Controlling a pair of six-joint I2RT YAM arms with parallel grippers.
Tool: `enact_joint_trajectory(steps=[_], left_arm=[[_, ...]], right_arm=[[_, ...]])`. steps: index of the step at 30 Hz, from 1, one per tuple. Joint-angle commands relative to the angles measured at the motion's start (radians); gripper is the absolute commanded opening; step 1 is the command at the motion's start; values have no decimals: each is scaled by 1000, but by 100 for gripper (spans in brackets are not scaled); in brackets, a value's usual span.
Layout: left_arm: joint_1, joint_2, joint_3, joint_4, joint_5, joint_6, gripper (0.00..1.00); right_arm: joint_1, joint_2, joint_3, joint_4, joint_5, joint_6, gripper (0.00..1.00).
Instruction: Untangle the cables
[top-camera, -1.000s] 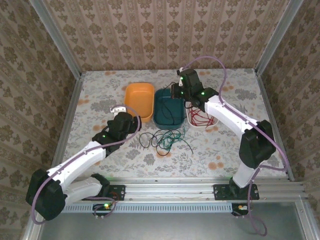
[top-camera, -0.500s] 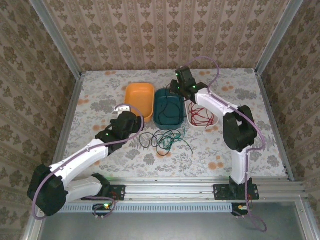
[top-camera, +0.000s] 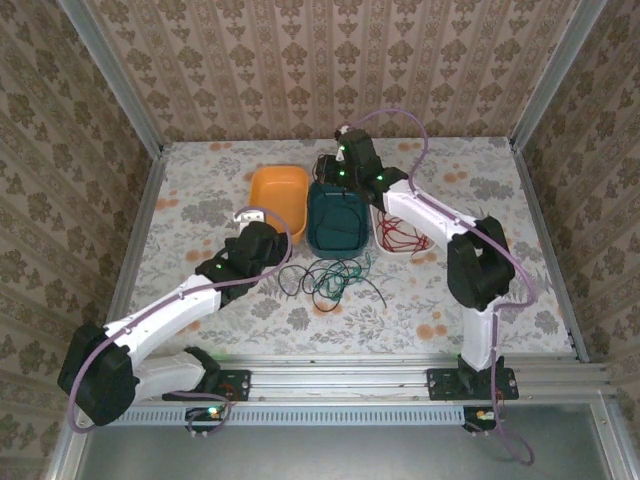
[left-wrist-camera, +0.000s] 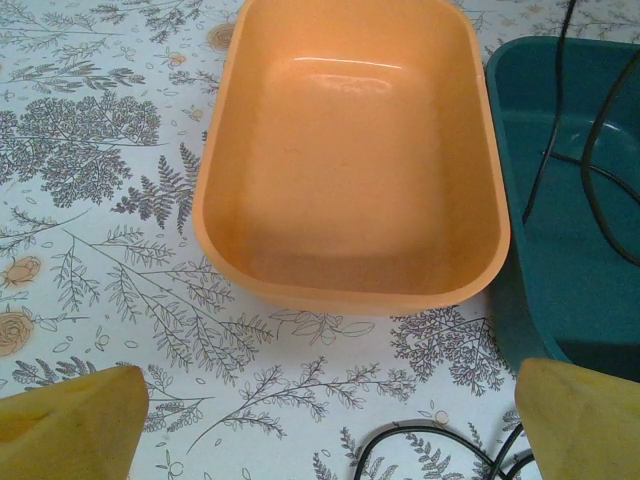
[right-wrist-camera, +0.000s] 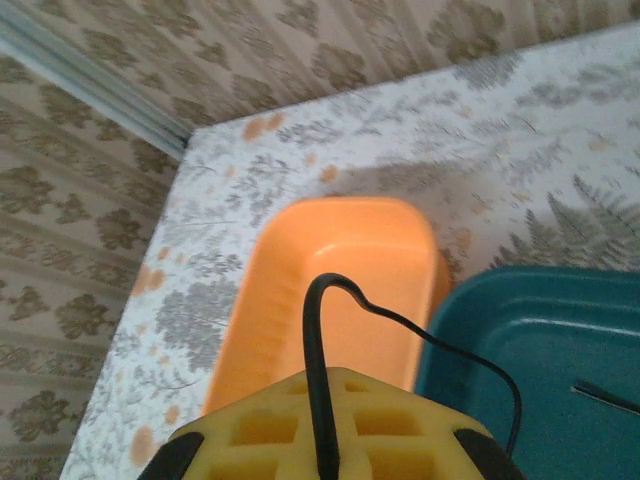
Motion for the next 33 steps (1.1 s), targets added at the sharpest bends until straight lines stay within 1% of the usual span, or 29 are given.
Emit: enact_joint_trajectory(steps=[1, 7, 13, 19, 24, 27, 33], left_arm=[[-5, 12, 37, -22, -15, 24, 95], [-6, 29, 51, -15, -7, 34, 95], [-9, 33, 53, -15, -2, 33, 95], [-10, 31, 50, -19, -5, 30, 95], [-11, 29, 51, -20, -8, 35, 95], [-12, 29, 48, -19, -7, 35, 95], [-15, 32, 39, -13, 5, 30, 95]], right_arm=[[8, -97, -29, 14, 90, -69, 0], [39, -178, -68, 29, 201, -137, 0], [37, -179, -79, -17, 213, -144, 0], [10, -118, -118, -12, 195, -107, 0], [-16, -50, -125, -26, 207, -83, 0], [-22, 4, -90, -97, 238, -83, 0], [-21, 110, -42, -218, 227, -83, 0]])
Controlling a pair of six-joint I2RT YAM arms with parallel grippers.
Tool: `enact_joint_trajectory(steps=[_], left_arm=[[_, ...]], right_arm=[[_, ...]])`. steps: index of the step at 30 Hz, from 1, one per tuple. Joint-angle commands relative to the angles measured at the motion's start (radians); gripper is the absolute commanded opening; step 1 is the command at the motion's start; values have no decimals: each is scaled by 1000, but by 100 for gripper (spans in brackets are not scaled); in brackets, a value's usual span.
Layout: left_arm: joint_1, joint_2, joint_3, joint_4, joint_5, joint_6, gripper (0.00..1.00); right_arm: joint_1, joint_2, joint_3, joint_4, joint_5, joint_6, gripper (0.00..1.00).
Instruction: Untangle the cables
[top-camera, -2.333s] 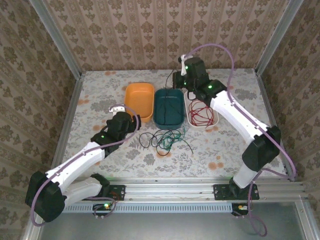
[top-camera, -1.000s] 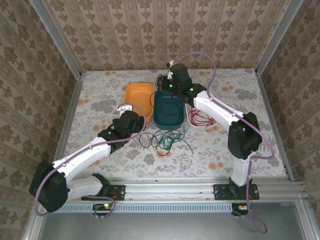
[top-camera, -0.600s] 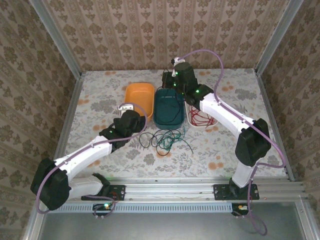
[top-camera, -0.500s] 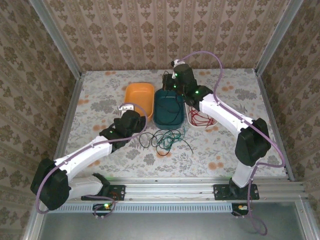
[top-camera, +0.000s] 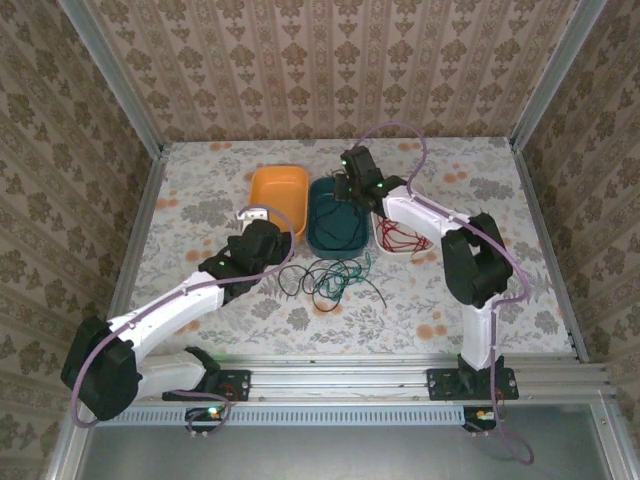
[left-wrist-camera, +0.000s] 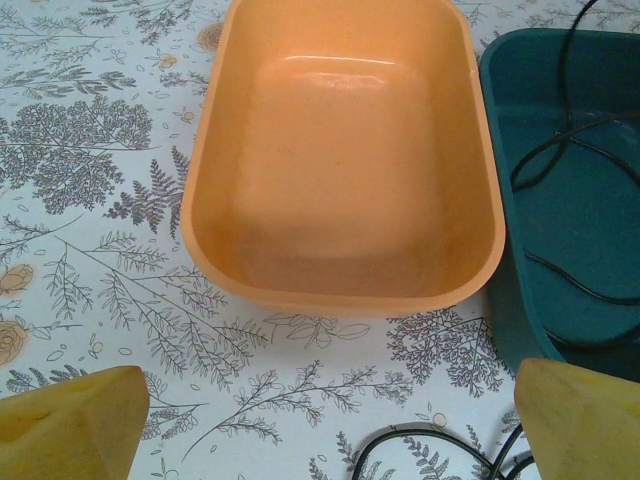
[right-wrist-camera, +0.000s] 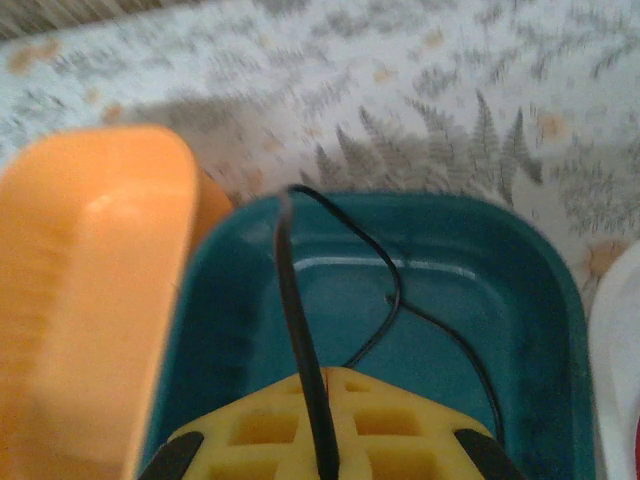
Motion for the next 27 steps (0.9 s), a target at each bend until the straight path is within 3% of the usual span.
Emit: enact_joint_trajectory(steps=[1, 15, 23, 27], left_arm=[[-10, 1, 18, -14, 7, 13, 95], [-10, 7, 20, 2, 33, 28, 95], [-11, 2, 14, -22, 38, 27, 95], [-11, 0, 8, -30, 41, 24, 95]], right_arm=[[4, 38, 31, -101, 21, 25, 0], [15, 89, 63, -241, 14, 37, 2], [46, 26, -18, -271, 14, 34, 2], [50, -34, -77, -249, 23, 46, 11]])
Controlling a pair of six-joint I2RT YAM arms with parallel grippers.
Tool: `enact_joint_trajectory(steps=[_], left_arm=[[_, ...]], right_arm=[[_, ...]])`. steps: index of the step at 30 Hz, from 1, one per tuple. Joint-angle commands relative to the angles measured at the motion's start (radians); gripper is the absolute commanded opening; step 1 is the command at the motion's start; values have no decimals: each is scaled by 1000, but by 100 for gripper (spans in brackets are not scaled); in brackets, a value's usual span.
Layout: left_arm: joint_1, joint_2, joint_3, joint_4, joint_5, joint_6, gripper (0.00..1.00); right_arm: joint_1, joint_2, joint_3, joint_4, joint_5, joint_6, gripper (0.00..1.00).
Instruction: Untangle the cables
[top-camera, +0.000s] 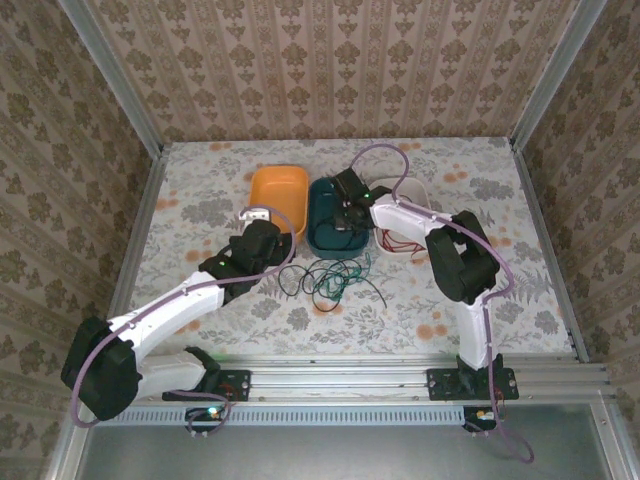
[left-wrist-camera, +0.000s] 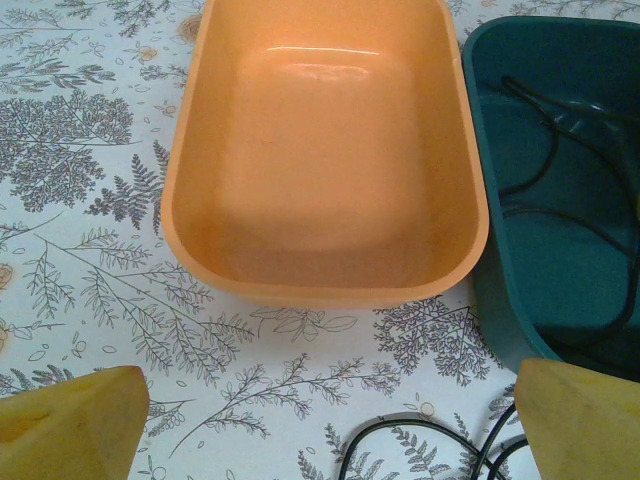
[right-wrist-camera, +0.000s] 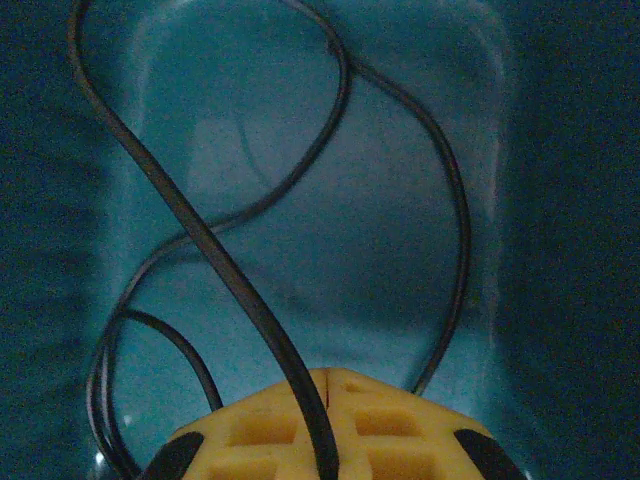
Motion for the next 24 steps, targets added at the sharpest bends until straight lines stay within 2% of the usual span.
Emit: enact_joint_trajectory(steps=[1, 6, 9, 12, 19, 24], left_arm=[[-8, -1, 9, -31, 12, 18, 95], [-9, 2, 8, -41, 35, 39, 95], [-10, 8, 6, -48, 68, 61, 95], [-10, 13, -5, -41, 126, 85, 95], [-34, 67, -10, -75, 270, 151, 94], [-93, 171, 9, -145, 327, 168, 91]], right_arm=[[2, -92, -43, -21, 30, 20, 16], [2, -232, -112, 26, 86, 44, 46], [2, -309, -138, 54, 100, 44, 54], [2, -374, -154, 68, 119, 42, 56], [2, -495, -226, 118, 156, 37, 56], [2, -530, -275, 117, 178, 47, 55]])
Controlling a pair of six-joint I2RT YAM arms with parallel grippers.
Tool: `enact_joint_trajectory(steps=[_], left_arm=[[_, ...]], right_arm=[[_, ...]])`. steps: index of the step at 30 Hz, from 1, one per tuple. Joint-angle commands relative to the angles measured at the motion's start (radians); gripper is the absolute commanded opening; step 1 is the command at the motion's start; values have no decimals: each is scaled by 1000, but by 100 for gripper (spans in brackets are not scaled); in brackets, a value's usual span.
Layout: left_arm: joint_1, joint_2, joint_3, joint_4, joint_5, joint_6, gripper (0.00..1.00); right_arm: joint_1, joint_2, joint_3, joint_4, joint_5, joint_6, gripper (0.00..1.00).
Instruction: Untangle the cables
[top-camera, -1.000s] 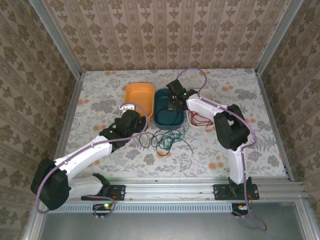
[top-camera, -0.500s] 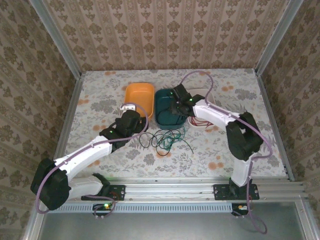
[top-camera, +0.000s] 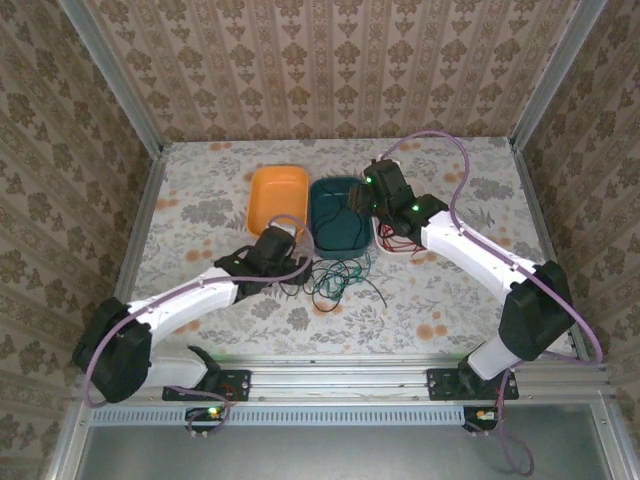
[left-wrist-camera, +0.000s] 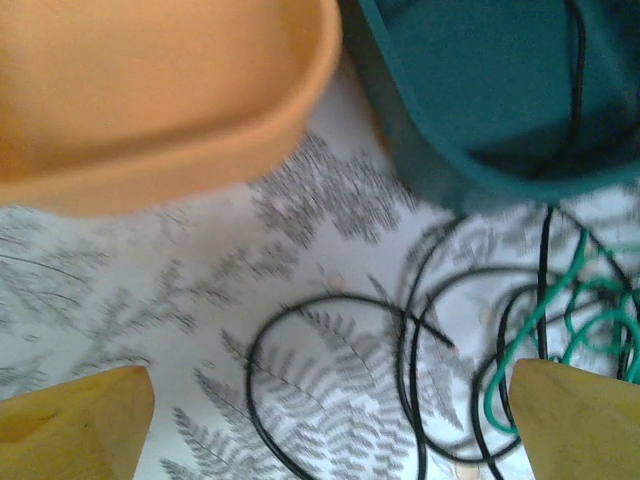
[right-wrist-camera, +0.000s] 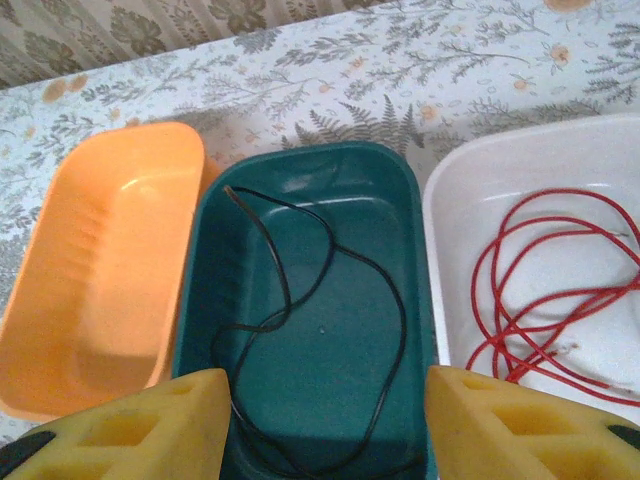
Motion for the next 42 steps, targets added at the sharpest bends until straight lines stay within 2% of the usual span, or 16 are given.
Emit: enact_joint_trajectory(steps=[1, 7, 10, 15, 17, 18, 20, 24, 28, 30, 33, 36, 42], left_arm=[[-44, 62, 13, -93, 66, 41, 90], [-60, 133, 11, -115, 22, -10, 77], [-58, 146, -5, -89, 25, -23, 65], [-31, 187, -28, -20, 56, -11, 25], [-17, 184, -32, 0, 74, -8, 6], [-16, 171, -30, 2, 70, -2, 0], [-18, 115, -15, -18, 22, 5, 0], [-54, -125, 47, -19, -103, 81, 0], [-25, -298, 120, 57, -13, 162, 0], [-11, -327, 180, 51, 26, 185, 0], [1, -328, 271, 30, 134, 213, 0], [1, -314, 330, 27, 229, 217, 0], [1, -306, 350, 17, 299, 209, 0]], right_arm=[[-2, -27, -32, 6, 47, 20, 55], [-2, -42, -70, 10, 40, 41, 54], [-2, -50, -82, 11, 39, 40, 54], [-1, -77, -109, 23, 9, 34, 53], [-1, -92, -130, 41, -37, 12, 52], [-1, -103, -142, 58, -77, -9, 52], [4, -128, -177, 81, -158, -45, 52], [42, -148, -244, 102, -377, -144, 52], [91, -104, -278, 59, -561, -213, 52], [110, -67, -286, 48, -599, -230, 52], [125, -26, -272, 21, -570, -271, 52], [125, 6, -267, 38, -602, -278, 52], [122, -59, -295, 62, -616, -307, 54]])
